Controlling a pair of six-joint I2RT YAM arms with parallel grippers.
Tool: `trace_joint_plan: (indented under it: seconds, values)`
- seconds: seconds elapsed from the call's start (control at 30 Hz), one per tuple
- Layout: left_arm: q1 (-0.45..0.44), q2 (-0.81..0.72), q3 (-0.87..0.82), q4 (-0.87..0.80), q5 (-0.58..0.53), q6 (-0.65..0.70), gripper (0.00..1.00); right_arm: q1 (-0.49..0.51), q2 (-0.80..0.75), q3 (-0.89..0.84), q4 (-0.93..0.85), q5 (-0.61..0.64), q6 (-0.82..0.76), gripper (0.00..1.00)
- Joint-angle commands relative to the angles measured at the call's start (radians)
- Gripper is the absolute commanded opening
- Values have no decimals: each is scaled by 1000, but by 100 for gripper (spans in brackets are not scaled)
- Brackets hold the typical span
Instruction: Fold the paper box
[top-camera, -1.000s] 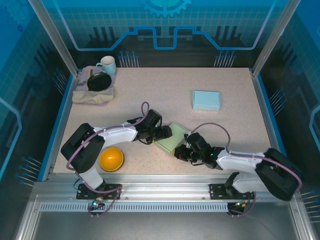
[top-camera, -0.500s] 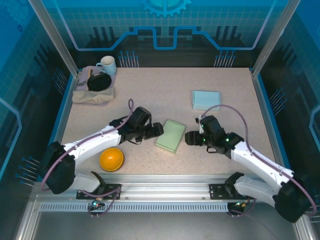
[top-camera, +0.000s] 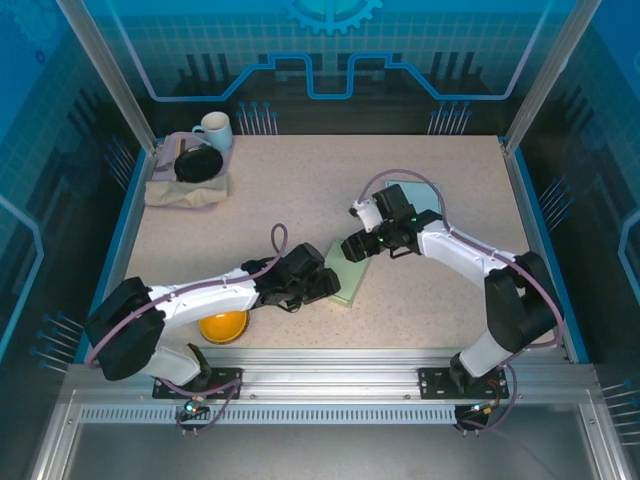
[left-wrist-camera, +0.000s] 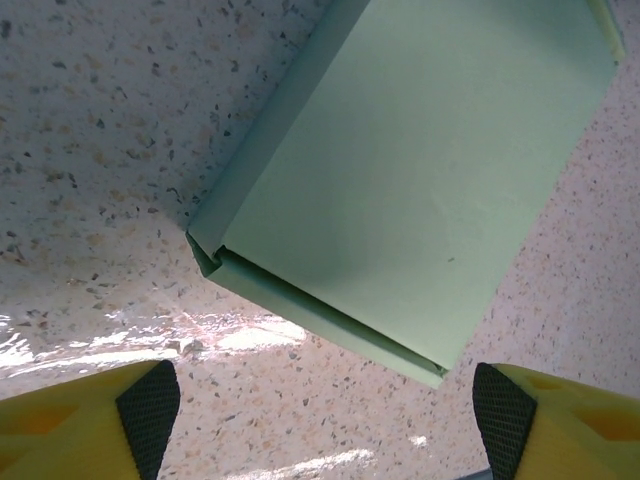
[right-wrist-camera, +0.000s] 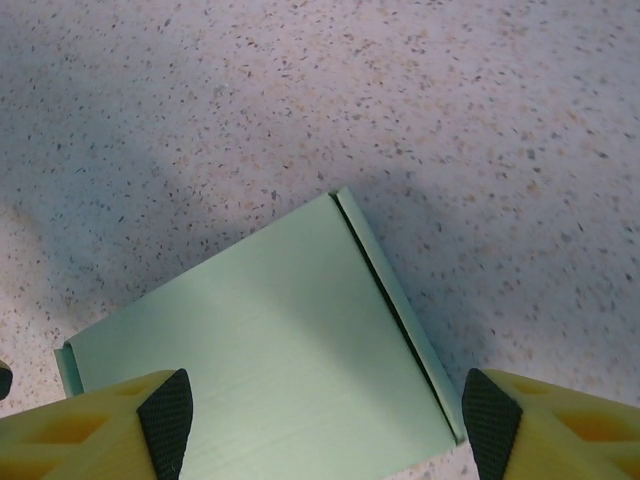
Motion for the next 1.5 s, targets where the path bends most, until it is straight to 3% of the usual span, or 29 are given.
trace_joint_plan:
  seconds: [0.0,0.73,0.97,1.13,1.47]
  values:
    - [-12,32,-7,41,-34,-69,80,-31,43,52,2,-64,-86,73]
    - [2,188,123,23,-73,-16,73,-68,145,69,9,-71,-55,69]
    - [83,253,170,36,-47,36,64,-92,121,13,43,-27,75,67]
    - [188,333,258,29,-23,103,63,-93,111,-27,120,-3,202,67]
    - [360,655,690,-59,27,295,59,-92,232,104,213,33,339,66]
